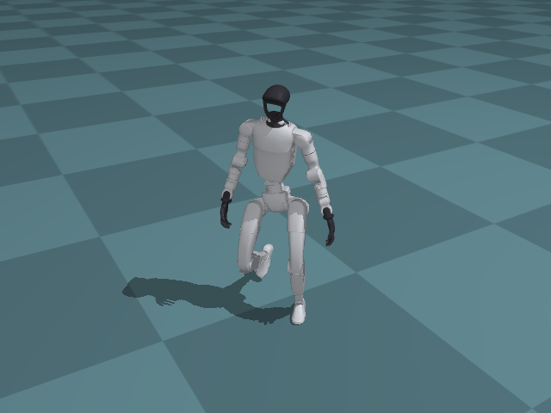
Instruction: Walk
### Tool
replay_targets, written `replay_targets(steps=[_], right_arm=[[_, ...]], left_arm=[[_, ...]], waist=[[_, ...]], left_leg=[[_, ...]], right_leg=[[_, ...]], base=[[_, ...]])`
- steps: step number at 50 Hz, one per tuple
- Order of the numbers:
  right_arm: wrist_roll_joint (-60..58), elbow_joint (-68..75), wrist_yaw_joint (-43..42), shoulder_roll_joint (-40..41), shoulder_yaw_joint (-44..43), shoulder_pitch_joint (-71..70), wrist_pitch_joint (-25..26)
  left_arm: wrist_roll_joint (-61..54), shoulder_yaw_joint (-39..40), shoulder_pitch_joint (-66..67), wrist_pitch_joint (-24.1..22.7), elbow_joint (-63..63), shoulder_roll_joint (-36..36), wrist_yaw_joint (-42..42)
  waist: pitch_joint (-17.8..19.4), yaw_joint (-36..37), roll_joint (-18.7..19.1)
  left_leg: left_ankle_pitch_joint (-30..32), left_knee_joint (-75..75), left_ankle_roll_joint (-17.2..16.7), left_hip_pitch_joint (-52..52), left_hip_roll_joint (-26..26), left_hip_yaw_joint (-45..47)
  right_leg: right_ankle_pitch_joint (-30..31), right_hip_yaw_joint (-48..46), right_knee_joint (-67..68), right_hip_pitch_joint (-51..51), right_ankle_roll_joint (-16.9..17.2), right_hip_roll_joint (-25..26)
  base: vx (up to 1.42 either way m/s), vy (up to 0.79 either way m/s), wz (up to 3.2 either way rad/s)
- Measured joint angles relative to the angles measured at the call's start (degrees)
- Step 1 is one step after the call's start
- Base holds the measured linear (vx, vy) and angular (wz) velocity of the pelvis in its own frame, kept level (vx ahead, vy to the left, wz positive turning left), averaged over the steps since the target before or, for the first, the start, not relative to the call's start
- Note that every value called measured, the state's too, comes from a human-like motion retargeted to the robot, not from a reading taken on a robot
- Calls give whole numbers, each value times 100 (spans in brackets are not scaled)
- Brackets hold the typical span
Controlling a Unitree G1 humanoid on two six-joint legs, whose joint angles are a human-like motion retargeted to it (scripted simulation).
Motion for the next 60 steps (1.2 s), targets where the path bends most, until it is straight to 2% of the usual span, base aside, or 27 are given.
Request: replay_targets(steps=[3, 7, 10, 13, 15, 18, 20, 22, 23, 25, 27, 29, 33, 37, 42, 46, 50, 52, 54, 55, 57, 58, 60], right_arm=[[-77, 68, 125, -97, 99, -17, -1], [-134, -11, 135, -175, 245, -30, -99], [-128, -56, 56, -185, 320, -32, -157], [-134, -19, -54, -176, 346, -10, -181], [-165, 22, -104, -166, 353, 29, -186], [-205, 101, -153, -156, 297, 53, -200], [-215, 134, -150, -149, 250, 69, -211], [-189, 85, -113, -160, 206, 85, -221], [-175, 27, -89, -162, 185, 87, -221], [-180, -154, -38, -208, 159, 46, -213], [-222, -350, -32, -217, 244, -14, -247], [-275, -577, -31, -214, 350, -98, -266], [-393, -1073, 69, -106, 571, -266, -267], [-464, -1482, 276, 11, 845, -333, -316], [-627, -1649, 461, 100, 1095, -358, -356], [-876, -1489, 413, 86, 1057, -262, -323], [-1089, -990, 236, 26, 821, -129, -210], [-1149, -671, 174, -34, 671, -19, -130], [-1155, -401, 161, -130, 511, 99, -60], [-1145, -287, 171, -190, 436, 154, -29], [-1117, -125, 252, -326, 278, 166, 5], [-1102, -95, 270, -383, 232, 185, 19], [-1066, -82, 264, -464, 171, 206, 25]], left_arm=[[72, -88, -186, 4, -113, 385, -8], [78, -159, -482, -80, -195, 805, 68], [84, -238, -735, -217, -319, 1000, 177], [194, -372, -949, -370, -499, 1012, 264], [262, -436, -996, -449, -639, 897, 288], [320, -483, -919, -508, -892, 538, 282], [316, -483, -750, -495, -1047, 207, 208], [316, -516, -524, -429, -1188, -117, 75], [325, -548, -431, -381, -1225, -262, -5], [369, -663, -319, -262, -1234, -544, -187], [423, -770, -227, -164, -1147, -763, -334], [459, -872, -189, -97, -1039, -925, -450], [467, -1019, -134, -79, -836, -1060, -581], [600, -1122, 52, -133, -765, -1120, -577], [895, -1196, 133, -199, -688, -1116, -433], [1066, -1161, 156, -226, -671, -1063, -257], [1021, -996, 149, -197, -579, -939, -101], [908, -916, 164, -176, -549, -853, -46], [765, -848, 186, -163, -566, -756, -16], [697, -823, 193, -162, -590, -704, -11], [601, -816, 140, -144, -702, -547, -31], [588, -816, 126, -144, -773, -473, -15], [593, -834, 92, -153, -922, -349, 39]], waist=[[-103, -384, 80], [-228, -802, 184], [-339, -924, 253], [-553, -859, 355], [-702, -864, 330], [-899, -884, 332], [-918, -868, 370], [-775, -783, 527], [-689, -709, 663], [-486, -444, 1202], [-405, -251, 1282], [-352, -42, 1253], [-359, 301, 869], [-412, 462, 471], [-584, 323, 117], [-756, 185, 215], [-972, 88, 204], [-1075, 26, 120], [-1163, -39, 8], [-1200, -77, -53], [-1075, -65, -123], [-1072, -88, -128], [-1035, -125, -73]], left_leg=[[-75, -761, -27, 697, 49, 473], [-86, -1689, -174, 1593, 28, 1166], [21, -2396, -297, 2172, -77, 1730], [83, -2804, -386, 2473, -173, 2307], [47, -2727, -414, 2595, -254, 2628], [140, -2158, -448, 2727, -133, 2903], [339, -1172, -507, 2698, 255, 2830], [694, 668, -549, 2406, 1149, 2557], [983, 1583, -576, 2186, 1653, 2327], [1398, 3202, -699, 1565, 2811, 1597], [1379, 3959, -581, 1140, 3078, 1136], [967, 4309, -424, 678, 3136, 736], [64, 3791, -139, -173, 2691, 284], [-199, 2178, -212, -783, 1729, -33], [458, -776, -571, -1122, 230, -661], [659, -1801, -619, -1391, -292, -1029], [1068, -1915, -352, -1241, -662, -937], [1099, -1579, -145, -1155, -902, -876], [950, -1295, 96, -1002, -1162, -850], [826, -1191, 236, -900, -1288, -822], [577, -1266, 445, -368, -1408, -804], [409, -1220, 495, -196, -1400, -794], [94, -1110, 589, 99, -1370, -746]], right_leg=[[-697, -594, 28, -877, -218, -455], [-1356, -1550, -1169, -1674, -139, -692], [-1311, -2395, -2677, -1947, 55, -754], [-980, -3346, -4348, -1884, 231, -572], [-939, -3708, -4610, -1929, 231, -696], [-988, -3787, -4611, -1749, -46, -649], [-1150, -3527, -4504, -1536, -292, -410], [-1361, -3260, -4466, -1200, -571, 121], [-1447, -3161, -4500, -1035, -731, 492], [-1324, -3048, -5099, -568, -1052, 1682], [-1317, -2580, -5206, -362, -1135, 2235], [-1281, -2038, -5335, -167, -1117, 2646], [-1313, -842, -5514, 173, -903, 2947], [-1635, 196, -5279, 417, -715, 2876], [-2175, 1139, -4777, 548, -603, 2512], [-2581, 1571, -4231, 637, -559, 2481], [-2595, 1718, -3838, 894, -363, 2177], [-2331, 1850, -3565, 1066, -65, 1986], [-1763, 1975, -3165, 1190, 395, 1800], [-1332, 2028, -2914, 1231, 683, 1711], [94, 1980, -2255, 1307, 1207, 1728], [631, 1753, -1864, 1199, 1211, 1765], [1221, 1327, -1092, 830, 1212, 1686]], base=[[57, 19, -170], [49, 5, -169], [41, -7, -180], [36, -14, -190], [36, -17, -168], [42, -19, -164], [46, -21, -193], [44, -21, -226], [43, -20, -258], [44, -15, -290], [47, 0, -295], [49, 9, -289], [52, 17, -269], [55, 21, -231], [54, 18, -149], [58, 17, -101], [68, 19, -81], [70, 21, -63], [69, 21, -53], [67, 18, -53], [65, 8, -62], [63, 1, -64], [57, 11, -65]])
